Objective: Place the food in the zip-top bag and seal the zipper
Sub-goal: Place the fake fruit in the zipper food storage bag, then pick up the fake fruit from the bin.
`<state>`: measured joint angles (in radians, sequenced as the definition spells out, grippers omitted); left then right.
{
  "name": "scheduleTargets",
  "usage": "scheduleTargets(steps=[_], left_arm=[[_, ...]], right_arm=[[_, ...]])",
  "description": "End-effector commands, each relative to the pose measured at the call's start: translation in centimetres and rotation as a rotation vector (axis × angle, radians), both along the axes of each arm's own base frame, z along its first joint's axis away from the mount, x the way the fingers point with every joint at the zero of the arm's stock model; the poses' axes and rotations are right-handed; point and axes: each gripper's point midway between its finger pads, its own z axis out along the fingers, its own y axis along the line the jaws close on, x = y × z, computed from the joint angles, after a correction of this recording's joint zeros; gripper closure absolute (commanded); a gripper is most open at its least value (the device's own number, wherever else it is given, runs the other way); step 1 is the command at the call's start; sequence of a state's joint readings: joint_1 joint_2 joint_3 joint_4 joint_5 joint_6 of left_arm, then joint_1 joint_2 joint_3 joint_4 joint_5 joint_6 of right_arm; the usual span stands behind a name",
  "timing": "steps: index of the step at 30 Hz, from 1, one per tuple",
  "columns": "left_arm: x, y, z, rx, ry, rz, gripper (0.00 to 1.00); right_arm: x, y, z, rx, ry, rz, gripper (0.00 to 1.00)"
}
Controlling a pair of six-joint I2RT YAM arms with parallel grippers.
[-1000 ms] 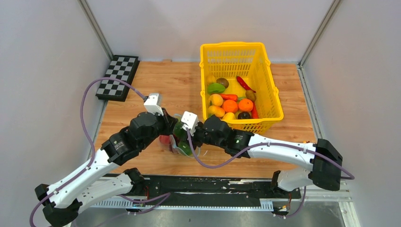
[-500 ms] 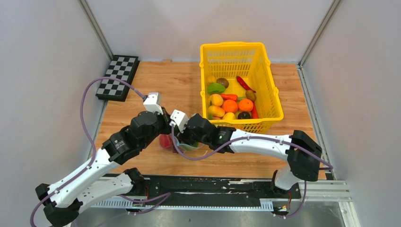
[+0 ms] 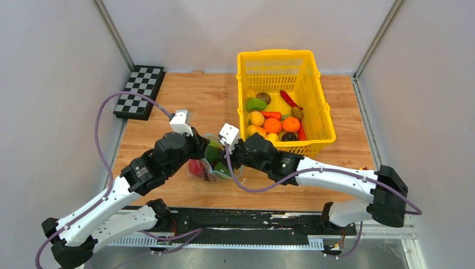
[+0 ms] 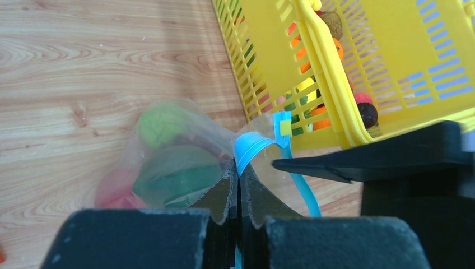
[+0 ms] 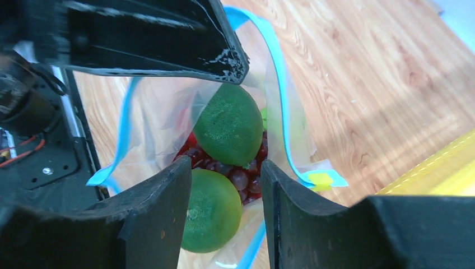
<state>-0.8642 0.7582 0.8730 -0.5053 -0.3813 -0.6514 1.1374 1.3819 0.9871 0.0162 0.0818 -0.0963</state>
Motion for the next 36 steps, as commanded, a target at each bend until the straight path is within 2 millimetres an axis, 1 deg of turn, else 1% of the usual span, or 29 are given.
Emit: scheduleTargets(steps=[1, 4, 8, 11, 12, 14, 16, 17, 20, 21, 23, 26, 28, 30, 33, 34, 36], left_arm=[[0.5, 0.0, 2.1, -0.076, -0.054, 0.031, 0.97], [0.5, 0.0, 2.1, -0.076, -0.055, 0.031, 0.97], [0.5, 0.0, 2.1, -0.077, -0.056, 0.035, 0.97], [0.5, -0.1, 2.1, -0.079, -0.055, 0.034, 0.97], [0.5, -0.1, 2.0, -0.079, -0.052, 0.032, 0.97], [0.5, -0.3, 2.0, -0.08, -0.049, 0.029, 0.98], [0.5, -0.3, 2.0, -0.084, -0.049, 0.026, 0.98], [0.5, -0.3, 1.9, -0.084, -0.047, 0.025, 0.98], [0.4, -0.3, 1.9, -0.088, -0.045, 0.024, 0.98], [0.4, -0.3, 1.9, -0.09, -0.046, 0.025, 0.98], [0.4, -0.3, 1.9, -0.088, -0.045, 0.022, 0.98], [0.3, -0.5, 1.7, -0.089, -0.041, 0.015, 0.98], [0.3, -0.6, 1.7, -0.09, -0.04, 0.01, 0.98], [0.2, -0.6, 1.7, -0.087, -0.04, 0.003, 0.98], [0.1, -0.3, 1.7, -0.082, -0.041, 0.005, 0.98], [0.0, -0.3, 1.7, -0.084, -0.042, 0.005, 0.98], [-0.1, 0.0, 1.7, -0.08, -0.043, 0.007, 0.98]], right_arm=[[-0.9, -1.3, 5.1, 0.151, -0.04, 0.008, 0.5], [-1.1, -3.0, 7.6, 0.195, -0.082, -0.013, 0.46], [-0.3, -6.0, 10.5, 0.228, -0.154, -0.103, 0.42], [1.3, -8.6, 12.3, 0.256, -0.197, -0.225, 0.4], [2.1, -9.6, 12.5, 0.258, -0.199, -0.277, 0.38], [4.1, -11.7, 12.3, 0.25, -0.17, -0.385, 0.36], [6.7, -14.2, 11.3, 0.234, -0.115, -0.494, 0.35], [7.6, -15.0, 10.7, 0.229, -0.074, -0.523, 0.35], [10.7, -17.7, 8.3, 0.165, 0.036, -0.618, 0.31], [12.1, -18.7, 6.9, 0.124, 0.076, -0.666, 0.3], [14.1, -20.0, 5.5, 0.065, 0.133, -0.715, 0.27], [16.7, -21.9, 2.3, -0.021, 0.228, -0.817, 0.24], [17.9, -23.2, 0.1, -0.085, 0.282, -0.887, 0.22], [18.5, -23.8, -1.9, -0.163, 0.343, -0.921, 0.21], [18.9, -24.6, -3.5, -0.27, 0.377, -0.935, 0.19], [18.9, -24.9, -3.5, -0.304, 0.379, -0.938, 0.19], [18.0, -25.7, -4.2, -0.388, 0.413, -0.939, 0.19]])
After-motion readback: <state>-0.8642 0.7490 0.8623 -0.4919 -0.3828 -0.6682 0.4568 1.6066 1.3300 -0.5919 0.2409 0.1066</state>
